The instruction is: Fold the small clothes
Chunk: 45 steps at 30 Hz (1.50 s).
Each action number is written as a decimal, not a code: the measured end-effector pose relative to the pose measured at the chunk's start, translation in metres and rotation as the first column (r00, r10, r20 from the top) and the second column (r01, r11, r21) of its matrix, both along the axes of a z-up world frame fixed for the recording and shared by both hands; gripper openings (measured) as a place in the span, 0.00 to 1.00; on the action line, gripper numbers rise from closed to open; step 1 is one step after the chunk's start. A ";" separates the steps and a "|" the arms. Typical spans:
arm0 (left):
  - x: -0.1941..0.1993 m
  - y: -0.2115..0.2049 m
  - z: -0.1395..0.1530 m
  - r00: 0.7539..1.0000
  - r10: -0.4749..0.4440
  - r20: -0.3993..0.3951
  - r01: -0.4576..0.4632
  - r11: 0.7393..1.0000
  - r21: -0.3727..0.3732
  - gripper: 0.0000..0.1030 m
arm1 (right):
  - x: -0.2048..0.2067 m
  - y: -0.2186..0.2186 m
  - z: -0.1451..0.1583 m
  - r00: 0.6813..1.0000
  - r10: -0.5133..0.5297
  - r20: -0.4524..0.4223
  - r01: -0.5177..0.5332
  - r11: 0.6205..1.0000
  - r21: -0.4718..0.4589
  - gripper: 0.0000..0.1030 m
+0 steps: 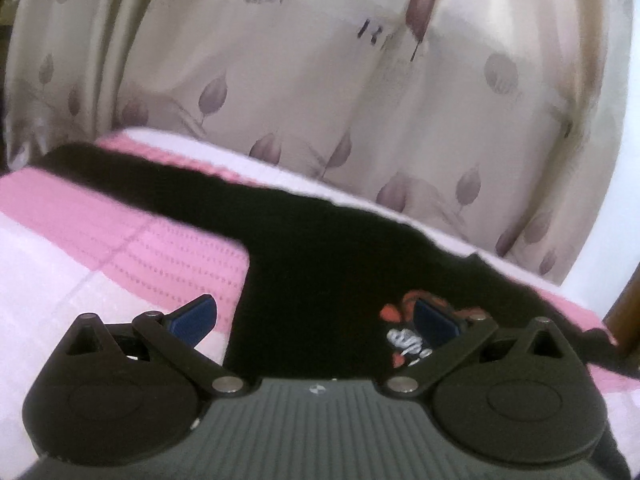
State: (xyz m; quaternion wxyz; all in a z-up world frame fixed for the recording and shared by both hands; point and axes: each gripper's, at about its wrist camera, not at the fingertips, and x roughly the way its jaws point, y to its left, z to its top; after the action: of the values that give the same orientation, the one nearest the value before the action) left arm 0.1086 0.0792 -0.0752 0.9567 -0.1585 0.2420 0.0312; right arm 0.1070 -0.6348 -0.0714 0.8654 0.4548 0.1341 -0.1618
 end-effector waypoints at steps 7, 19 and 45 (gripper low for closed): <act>0.016 -0.006 -0.016 0.996 0.009 -0.086 -0.005 0.999 0.054 1.00 | 0.001 -0.063 -0.078 0.984 -0.101 -0.148 0.117 0.987 0.106 0.79; 0.028 -0.018 -0.025 0.981 0.058 -0.186 -0.031 0.989 0.147 1.00 | 0.039 -0.096 -0.120 0.997 -0.031 -0.076 0.041 0.991 0.126 0.12; -0.038 0.051 0.019 0.997 0.072 -0.004 -0.071 0.991 0.114 1.00 | 0.146 0.310 0.061 0.788 0.510 0.346 -0.555 0.831 0.038 0.08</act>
State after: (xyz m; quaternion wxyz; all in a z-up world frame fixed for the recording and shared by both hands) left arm 0.0705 0.1298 -0.0563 0.9615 -0.1122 0.2377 0.0800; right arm 0.2526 -0.3249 -0.0108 0.8523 0.4769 0.1251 0.1749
